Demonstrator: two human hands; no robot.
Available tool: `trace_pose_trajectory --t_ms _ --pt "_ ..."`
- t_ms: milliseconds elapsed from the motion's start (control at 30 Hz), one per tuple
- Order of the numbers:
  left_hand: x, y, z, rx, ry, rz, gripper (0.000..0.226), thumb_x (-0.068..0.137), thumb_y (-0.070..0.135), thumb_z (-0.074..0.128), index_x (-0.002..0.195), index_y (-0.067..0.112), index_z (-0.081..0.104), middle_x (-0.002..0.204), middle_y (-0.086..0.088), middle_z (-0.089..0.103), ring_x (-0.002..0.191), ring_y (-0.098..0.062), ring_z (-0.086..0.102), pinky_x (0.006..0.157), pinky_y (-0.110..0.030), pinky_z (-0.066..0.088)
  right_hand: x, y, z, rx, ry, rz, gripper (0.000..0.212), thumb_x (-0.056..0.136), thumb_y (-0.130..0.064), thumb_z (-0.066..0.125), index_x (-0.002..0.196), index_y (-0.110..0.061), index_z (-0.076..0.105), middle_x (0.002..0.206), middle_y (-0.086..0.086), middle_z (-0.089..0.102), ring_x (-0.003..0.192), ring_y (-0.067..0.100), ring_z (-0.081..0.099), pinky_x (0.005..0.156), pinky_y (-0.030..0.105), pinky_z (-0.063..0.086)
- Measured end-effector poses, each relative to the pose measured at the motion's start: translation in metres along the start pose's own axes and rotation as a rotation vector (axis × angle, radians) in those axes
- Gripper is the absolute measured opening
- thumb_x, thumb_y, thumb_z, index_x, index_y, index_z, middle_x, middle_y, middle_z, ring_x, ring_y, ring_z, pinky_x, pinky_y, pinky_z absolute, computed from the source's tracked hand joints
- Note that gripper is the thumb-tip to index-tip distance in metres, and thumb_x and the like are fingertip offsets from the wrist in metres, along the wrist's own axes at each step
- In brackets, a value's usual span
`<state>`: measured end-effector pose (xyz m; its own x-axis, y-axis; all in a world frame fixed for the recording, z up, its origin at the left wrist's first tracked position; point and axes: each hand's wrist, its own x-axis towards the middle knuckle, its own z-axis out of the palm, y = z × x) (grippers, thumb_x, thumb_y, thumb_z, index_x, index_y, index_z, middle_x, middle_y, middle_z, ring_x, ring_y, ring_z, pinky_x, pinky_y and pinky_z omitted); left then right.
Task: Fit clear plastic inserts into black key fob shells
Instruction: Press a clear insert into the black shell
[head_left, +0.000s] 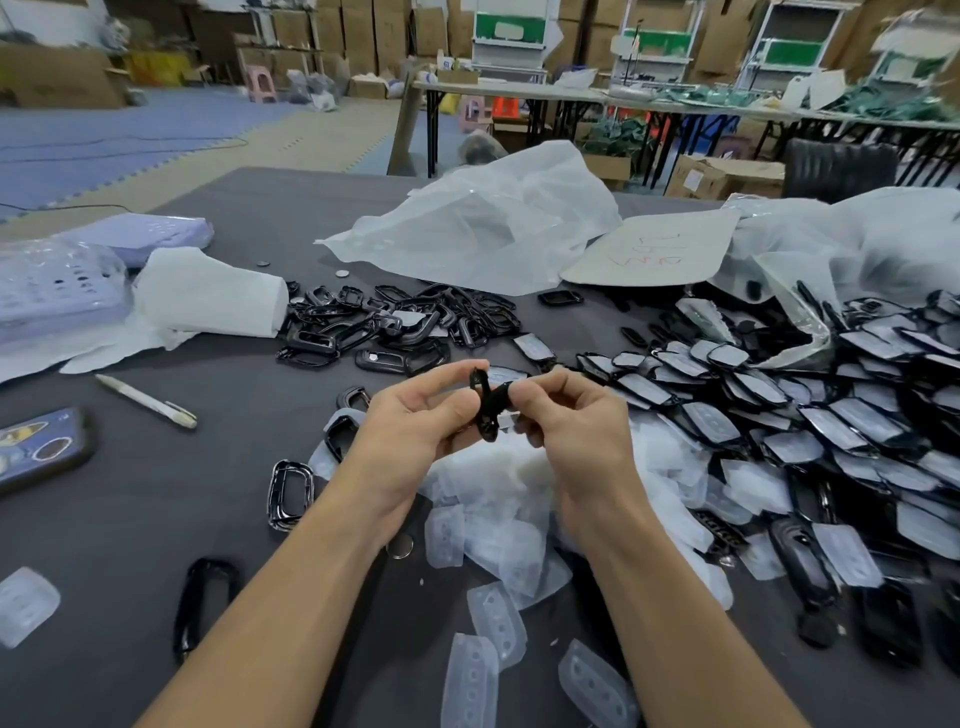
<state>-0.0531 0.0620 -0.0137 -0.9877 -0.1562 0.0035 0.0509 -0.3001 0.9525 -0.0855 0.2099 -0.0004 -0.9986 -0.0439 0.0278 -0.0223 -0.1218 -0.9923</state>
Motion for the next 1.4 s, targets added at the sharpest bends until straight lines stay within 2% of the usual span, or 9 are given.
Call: trace_pose_trajectory --t_ms 233,467,633,800,933,1033,1100,1267,1400 --pt "0.002 0.000 -0.002 -0.124 -0.019 -0.071 0.030 0.103 0.004 0.054 0.127 0.012 0.071 0.118 -0.014 0.077 0.099 -0.024 0.076 0.087 -0.035 0.063 -0.003 0.002 -0.002 0.056 0.020 0.012 0.018 0.092 -0.003 0.069 0.075 -0.009 0.068 0.058 0.009 0.064 0.042 0.013 0.046 0.043 0.017 0.037" --pt "0.002 0.001 -0.003 -0.187 -0.025 -0.133 0.030 0.105 0.009 0.051 0.128 0.011 0.070 0.113 -0.016 0.078 0.097 -0.027 0.078 0.086 -0.036 0.064 -0.006 -0.002 -0.006 0.179 -0.049 0.015 0.013 0.089 -0.003 0.072 0.079 -0.010 0.072 0.075 0.018 0.072 0.056 0.020 0.061 0.051 0.024 0.046" --pt "0.002 0.001 -0.003 -0.196 -0.034 -0.149 0.029 0.105 0.007 0.051 0.126 0.010 0.070 0.107 -0.014 0.079 0.095 -0.027 0.078 0.081 -0.035 0.065 -0.006 0.000 -0.003 0.062 -0.034 -0.047 0.028 0.082 0.012 0.064 0.080 -0.014 0.074 0.068 0.011 0.073 0.053 0.015 0.059 0.050 0.020 0.045" --pt "0.002 0.000 -0.001 -0.195 -0.053 -0.155 0.028 0.105 0.003 0.050 0.125 0.009 0.069 0.105 -0.014 0.079 0.089 -0.021 0.078 0.071 -0.029 0.063 -0.007 0.004 0.001 -0.104 -0.001 -0.147 0.022 0.082 0.005 0.070 0.083 -0.017 0.075 0.071 0.005 0.076 0.056 0.012 0.065 0.056 0.020 0.050" --pt "0.003 -0.001 0.000 -0.217 -0.060 -0.134 0.029 0.104 -0.003 0.048 0.122 0.008 0.068 0.106 -0.012 0.079 0.090 -0.018 0.078 0.074 -0.030 0.064 -0.009 0.006 0.003 -0.280 0.086 -0.268 0.018 0.082 -0.006 0.079 0.077 -0.023 0.078 0.071 -0.011 0.075 0.068 0.008 0.073 0.068 0.021 0.057" --pt "0.002 -0.001 0.002 -0.214 -0.056 -0.110 0.031 0.102 -0.008 0.047 0.120 0.007 0.068 0.103 -0.012 0.077 0.081 -0.014 0.076 0.075 -0.031 0.064 -0.012 0.008 0.005 -0.374 0.140 -0.337 0.016 0.080 -0.011 0.082 0.076 -0.027 0.078 0.071 -0.018 0.073 0.069 0.002 0.069 0.066 0.013 0.052" --pt "0.000 0.001 0.004 -0.218 -0.048 -0.106 0.033 0.101 -0.011 0.046 0.118 0.006 0.068 0.106 -0.020 0.069 0.081 -0.015 0.077 0.074 -0.031 0.064 -0.014 0.009 0.006 -0.427 0.169 -0.376 0.013 0.079 -0.013 0.084 0.077 -0.026 0.080 0.071 -0.017 0.072 0.068 -0.001 0.064 0.065 0.008 0.045" --pt "-0.003 0.002 0.006 -0.229 -0.032 -0.111 0.037 0.096 -0.018 0.046 0.120 0.001 0.065 0.123 -0.018 0.053 0.105 -0.029 0.072 0.076 -0.031 0.064 -0.013 0.012 0.009 -0.487 0.219 -0.395 0.009 0.080 -0.015 0.083 0.076 -0.023 0.079 0.069 -0.017 0.069 0.071 -0.005 0.061 0.065 0.003 0.040" --pt "-0.003 0.000 0.006 -0.215 -0.011 -0.107 0.035 0.094 -0.018 0.050 0.121 0.000 0.064 0.102 -0.021 0.067 0.093 -0.023 0.076 0.078 -0.032 0.064 -0.012 0.015 0.009 -0.520 0.240 -0.388 0.011 0.079 -0.018 0.082 0.072 -0.024 0.077 0.065 -0.018 0.067 0.072 -0.004 0.061 0.065 0.005 0.041"
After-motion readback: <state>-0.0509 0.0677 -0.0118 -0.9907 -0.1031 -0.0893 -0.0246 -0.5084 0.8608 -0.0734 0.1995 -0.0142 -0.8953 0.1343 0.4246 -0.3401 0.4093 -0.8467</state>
